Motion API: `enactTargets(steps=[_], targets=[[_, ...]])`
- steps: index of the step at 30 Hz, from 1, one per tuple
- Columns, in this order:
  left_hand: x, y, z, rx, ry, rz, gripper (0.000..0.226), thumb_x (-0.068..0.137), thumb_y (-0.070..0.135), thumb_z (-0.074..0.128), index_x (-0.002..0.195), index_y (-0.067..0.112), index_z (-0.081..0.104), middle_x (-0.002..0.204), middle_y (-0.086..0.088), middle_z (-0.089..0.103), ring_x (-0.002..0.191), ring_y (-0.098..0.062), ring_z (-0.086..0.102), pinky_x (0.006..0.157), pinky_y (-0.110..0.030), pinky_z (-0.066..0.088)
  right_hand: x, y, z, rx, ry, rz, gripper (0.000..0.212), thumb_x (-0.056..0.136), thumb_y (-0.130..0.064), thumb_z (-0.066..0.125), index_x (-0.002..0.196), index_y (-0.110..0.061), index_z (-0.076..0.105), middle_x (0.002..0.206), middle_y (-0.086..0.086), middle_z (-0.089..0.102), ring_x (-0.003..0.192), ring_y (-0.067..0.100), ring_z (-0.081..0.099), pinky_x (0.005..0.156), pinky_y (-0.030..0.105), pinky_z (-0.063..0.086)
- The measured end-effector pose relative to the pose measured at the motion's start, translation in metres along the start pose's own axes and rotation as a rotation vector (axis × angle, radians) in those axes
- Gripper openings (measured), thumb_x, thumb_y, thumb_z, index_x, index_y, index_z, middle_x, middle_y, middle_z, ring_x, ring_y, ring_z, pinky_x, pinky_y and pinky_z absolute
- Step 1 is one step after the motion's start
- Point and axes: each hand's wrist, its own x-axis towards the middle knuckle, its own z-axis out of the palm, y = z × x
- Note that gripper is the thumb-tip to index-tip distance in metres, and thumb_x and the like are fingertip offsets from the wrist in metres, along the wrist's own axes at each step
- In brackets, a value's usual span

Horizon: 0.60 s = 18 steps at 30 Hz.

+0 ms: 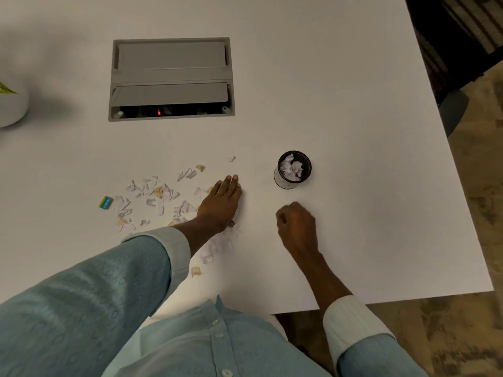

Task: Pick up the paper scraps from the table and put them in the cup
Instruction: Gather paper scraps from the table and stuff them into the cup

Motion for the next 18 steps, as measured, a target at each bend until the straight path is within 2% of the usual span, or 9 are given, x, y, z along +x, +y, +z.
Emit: enactTargets(steps=[3, 6, 11, 14, 18], targets=[[0.0, 0.002, -0.002, 0.031, -0.009, 0.001, 0.114, 0.087, 0.022, 0.08, 0.162, -0.002, -0.003, 0.17, -0.022, -0.015, 0.159, -0.038, -0.011, 0.132, -0.048, 0.004, 0.023, -0.011, -0.036, 0.084, 0.259, -0.004, 0.01, 0.085, -0.003, 0.067, 0.08, -0.01, 0.072, 0.083, 0.007, 0.065, 0.074, 0.026, 0.063, 0.065, 0.035, 0.049], [0.001, 0.003, -0.002, 0.027, -0.016, -0.004, 0.111, 0.089, 0.018, 0.078, 0.162, -0.002, -0.004, 0.171, -0.021, -0.015, 0.159, -0.037, -0.012, 0.132, -0.047, 0.003, 0.056, -0.013, -0.066, 0.085, 0.378, -0.032, 0.008, 0.091, -0.011, 0.068, 0.085, -0.009, 0.074, 0.086, 0.01, 0.066, 0.076, 0.028, 0.063, 0.066, 0.038, 0.05], [0.0, 0.0, -0.001, 0.009, -0.003, -0.011, 0.109, 0.091, 0.023, 0.076, 0.163, 0.003, -0.003, 0.172, -0.017, -0.017, 0.16, -0.032, -0.013, 0.132, -0.046, 0.002, 0.091, -0.005, -0.076, -0.051, 0.222, -0.073, 0.023, 0.098, -0.012, 0.055, 0.111, -0.011, 0.074, 0.105, 0.013, 0.072, 0.095, 0.032, 0.068, 0.081, 0.039, 0.051], [0.0, -0.002, 0.002, -0.006, 0.007, -0.014, 0.109, 0.092, 0.03, 0.076, 0.163, 0.005, -0.003, 0.172, -0.015, -0.018, 0.16, -0.03, -0.015, 0.132, -0.046, 0.001, 0.083, -0.007, -0.07, -0.015, 0.245, -0.081, 0.022, 0.096, -0.012, 0.057, 0.107, -0.015, 0.076, 0.104, 0.009, 0.076, 0.095, 0.033, 0.07, 0.08, 0.038, 0.053], [-0.002, -0.004, 0.006, -0.013, 0.055, -0.014, 0.112, 0.089, 0.036, 0.077, 0.164, 0.006, -0.001, 0.172, -0.013, -0.015, 0.161, -0.03, -0.011, 0.132, -0.046, 0.0, 0.059, -0.018, -0.051, 0.071, 0.2, -0.173, 0.02, 0.091, -0.004, 0.062, 0.102, -0.009, 0.078, 0.106, 0.01, 0.075, 0.099, 0.029, 0.071, 0.087, 0.034, 0.053]])
